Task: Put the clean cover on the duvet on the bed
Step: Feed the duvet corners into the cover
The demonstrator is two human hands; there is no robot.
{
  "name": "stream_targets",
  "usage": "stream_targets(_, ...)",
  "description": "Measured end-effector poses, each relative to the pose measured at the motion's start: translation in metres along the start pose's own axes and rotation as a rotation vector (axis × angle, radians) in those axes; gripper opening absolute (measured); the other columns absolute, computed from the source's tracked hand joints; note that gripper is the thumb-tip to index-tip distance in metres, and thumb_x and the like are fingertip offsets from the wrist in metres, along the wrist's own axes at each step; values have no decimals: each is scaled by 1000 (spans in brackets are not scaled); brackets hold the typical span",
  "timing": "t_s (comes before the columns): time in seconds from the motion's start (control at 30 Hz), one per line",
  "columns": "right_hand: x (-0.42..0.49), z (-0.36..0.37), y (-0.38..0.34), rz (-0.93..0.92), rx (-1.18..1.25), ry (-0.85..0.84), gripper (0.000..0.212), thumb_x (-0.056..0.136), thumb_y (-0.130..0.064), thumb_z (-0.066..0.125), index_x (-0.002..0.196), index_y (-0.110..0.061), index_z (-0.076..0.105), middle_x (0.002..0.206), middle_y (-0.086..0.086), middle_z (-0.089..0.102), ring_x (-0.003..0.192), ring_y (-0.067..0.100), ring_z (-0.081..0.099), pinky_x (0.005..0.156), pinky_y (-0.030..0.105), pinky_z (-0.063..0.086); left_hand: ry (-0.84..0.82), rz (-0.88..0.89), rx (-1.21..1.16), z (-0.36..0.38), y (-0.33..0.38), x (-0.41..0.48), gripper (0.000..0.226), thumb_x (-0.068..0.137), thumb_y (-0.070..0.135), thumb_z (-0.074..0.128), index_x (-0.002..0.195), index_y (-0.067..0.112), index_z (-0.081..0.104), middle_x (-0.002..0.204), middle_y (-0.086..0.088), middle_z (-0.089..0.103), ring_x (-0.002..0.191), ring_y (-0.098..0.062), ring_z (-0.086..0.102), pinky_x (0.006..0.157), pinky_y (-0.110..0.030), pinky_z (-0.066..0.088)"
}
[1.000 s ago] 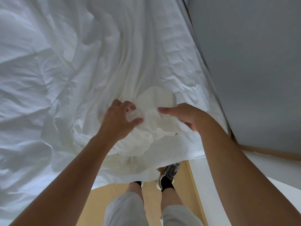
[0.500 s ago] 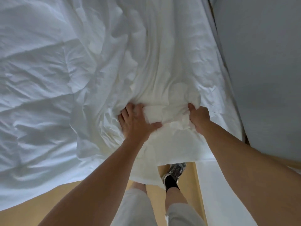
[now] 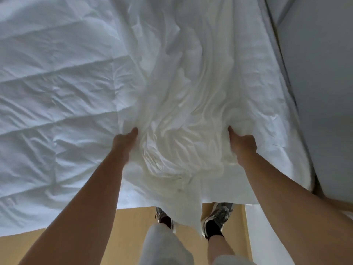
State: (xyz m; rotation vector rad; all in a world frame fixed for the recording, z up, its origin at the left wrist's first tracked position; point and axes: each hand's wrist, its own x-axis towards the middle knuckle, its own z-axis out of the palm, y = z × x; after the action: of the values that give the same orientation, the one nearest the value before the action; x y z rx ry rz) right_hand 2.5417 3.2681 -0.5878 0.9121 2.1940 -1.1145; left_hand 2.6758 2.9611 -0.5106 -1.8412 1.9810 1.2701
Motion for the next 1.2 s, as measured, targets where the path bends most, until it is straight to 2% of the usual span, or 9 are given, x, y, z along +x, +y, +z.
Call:
stream_targets(0.07,-11,22,5,137,221,-117,82,77,-57,79,134,-3,56,125,10,64,112,35,63,94,41,53,-345,16,-126,10,-4,-6,56,80,48,82,115,5,69,95,-5,77,88,-21,75,72,-31,58)
stream_targets(0.2,-27,51,15,102,307,-77,34,99,-13,55,127,4,61,126,24,65,114,40,64,79,37,58,-681,97,-206,31,-7,-11,77,58,51,93,119,10,72,102,-8,79,93,-27,76,83,-43,61)
stream_targets(0.3,-33,60,17,30,223,63,35,102,-15,46,127,5,59,128,27,62,117,43,62,97,50,54,-871,58,-233,24,-16,3,69,55,44,95,112,12,76,106,-13,77,96,-30,76,75,-42,62)
stream_targets(0.43,-39,52,7,2,-87,331,42,101,-31,55,127,1,59,125,22,65,117,39,63,93,40,51,-1065,-47,-227,10,-42,6,46,63,30,92,103,10,81,112,-18,75,100,-34,74,79,-43,60)
stream_targets(0.53,-34,28,1,-12,-215,442,39,98,-28,60,125,0,61,124,23,66,117,39,64,93,40,51,-1029,-91,-279,-20,-52,26,37,69,19,81,102,4,79,105,-20,75,90,-33,74,76,-42,60)
stream_targets(0.67,-29,12,-1,-124,-303,470,29,93,-20,59,116,-3,65,115,22,68,110,41,65,84,39,51,-823,-14,-426,-71,-62,68,50,63,17,80,111,1,76,98,-19,76,79,-32,75,65,-38,60)
stream_targets(0.93,-41,14,-15,-189,-450,475,13,92,-19,57,87,-7,57,66,9,50,87,40,67,65,34,42,-381,-33,-517,-126,-120,118,58,75,27,85,125,4,66,114,-18,73,98,-37,72,83,-45,60)
stream_targets(1.07,-41,21,-2,-88,-503,422,31,94,-28,58,105,0,63,96,23,69,95,41,69,72,38,51,-221,-4,-479,-125,-128,109,34,76,30,84,104,16,70,88,0,77,73,-17,74,56,-26,56)
stream_targets(1.2,-65,32,-1,-31,-468,508,70,86,-49,70,138,-11,41,138,22,45,127,41,45,99,52,39,-212,157,-334,-99,-126,81,42,69,45,83,105,30,68,89,11,72,80,-7,68,59,-22,50)
